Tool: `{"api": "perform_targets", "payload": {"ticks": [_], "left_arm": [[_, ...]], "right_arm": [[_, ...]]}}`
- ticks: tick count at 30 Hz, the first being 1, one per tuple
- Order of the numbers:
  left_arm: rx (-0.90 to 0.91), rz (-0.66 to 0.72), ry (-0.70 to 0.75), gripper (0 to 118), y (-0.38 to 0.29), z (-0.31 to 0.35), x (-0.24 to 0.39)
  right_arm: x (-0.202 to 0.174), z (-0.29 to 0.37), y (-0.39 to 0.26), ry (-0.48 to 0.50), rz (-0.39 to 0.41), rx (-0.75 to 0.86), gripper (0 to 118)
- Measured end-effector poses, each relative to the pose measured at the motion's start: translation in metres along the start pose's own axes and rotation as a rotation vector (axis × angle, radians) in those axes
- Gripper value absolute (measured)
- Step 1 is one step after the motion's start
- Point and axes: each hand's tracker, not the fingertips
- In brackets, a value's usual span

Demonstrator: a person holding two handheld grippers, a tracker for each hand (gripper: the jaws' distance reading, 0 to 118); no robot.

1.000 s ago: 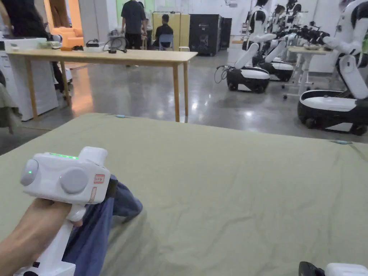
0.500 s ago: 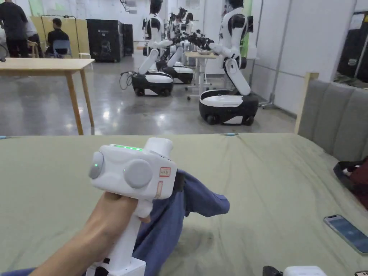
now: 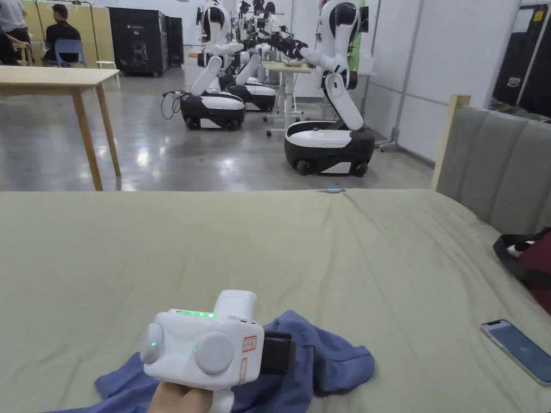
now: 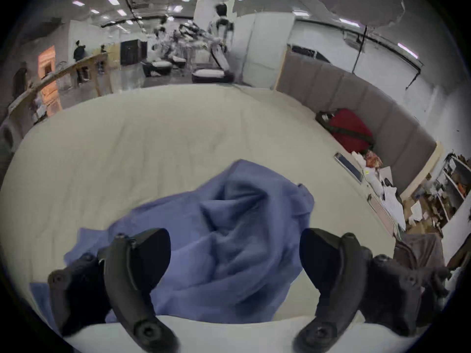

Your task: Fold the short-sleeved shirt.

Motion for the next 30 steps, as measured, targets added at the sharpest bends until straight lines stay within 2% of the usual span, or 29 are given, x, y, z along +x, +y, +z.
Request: {"api": "perform_targets", "payload": {"ticks": [3,7,9,10,11,13,14,18,25,30], "left_arm": [[0.186,0.017,0.092,99,-0.023,0.080,-0.015],[0.422,0.045,0.238,99,-0.061,0.188,-0.038],[0.460,0.072,0.270,97,-0.091,0.238,-0.056],[0.481,0.084,0.310,91,-0.104,0.256,-0.060],[0.507,0.087,0.359,71,-0.119,0.275,-0.063],[0.523,0.070,0.455,12,-0.141,0.296,-0.068],[0.535,0.079,0.503,6,-0.150,0.305,-0.072],[0.508,0.183,0.508,6,-0.171,0.320,-0.091],[0.453,0.183,0.538,6,-0.172,0.312,-0.107],[0.286,0.200,0.487,6,-0.147,0.274,-0.145]], "right_arm": [[-0.008,0.005,0.008,0.015,0.016,0.047,1],[-0.021,0.014,0.016,0.032,0.030,0.122,1],[-0.029,0.022,0.019,0.054,0.036,0.156,1],[-0.032,0.025,0.020,0.059,0.036,0.163,1],[-0.036,0.027,0.022,0.067,0.036,0.166,1],[-0.043,0.032,0.020,0.086,0.035,0.175,1],[-0.046,0.034,0.019,0.092,0.035,0.176,1],[-0.057,0.041,0.013,0.107,0.042,0.175,1],[-0.062,0.038,0.013,0.119,0.038,0.158,1],[-0.062,0.025,0.011,0.121,0.032,0.129,1]]}}
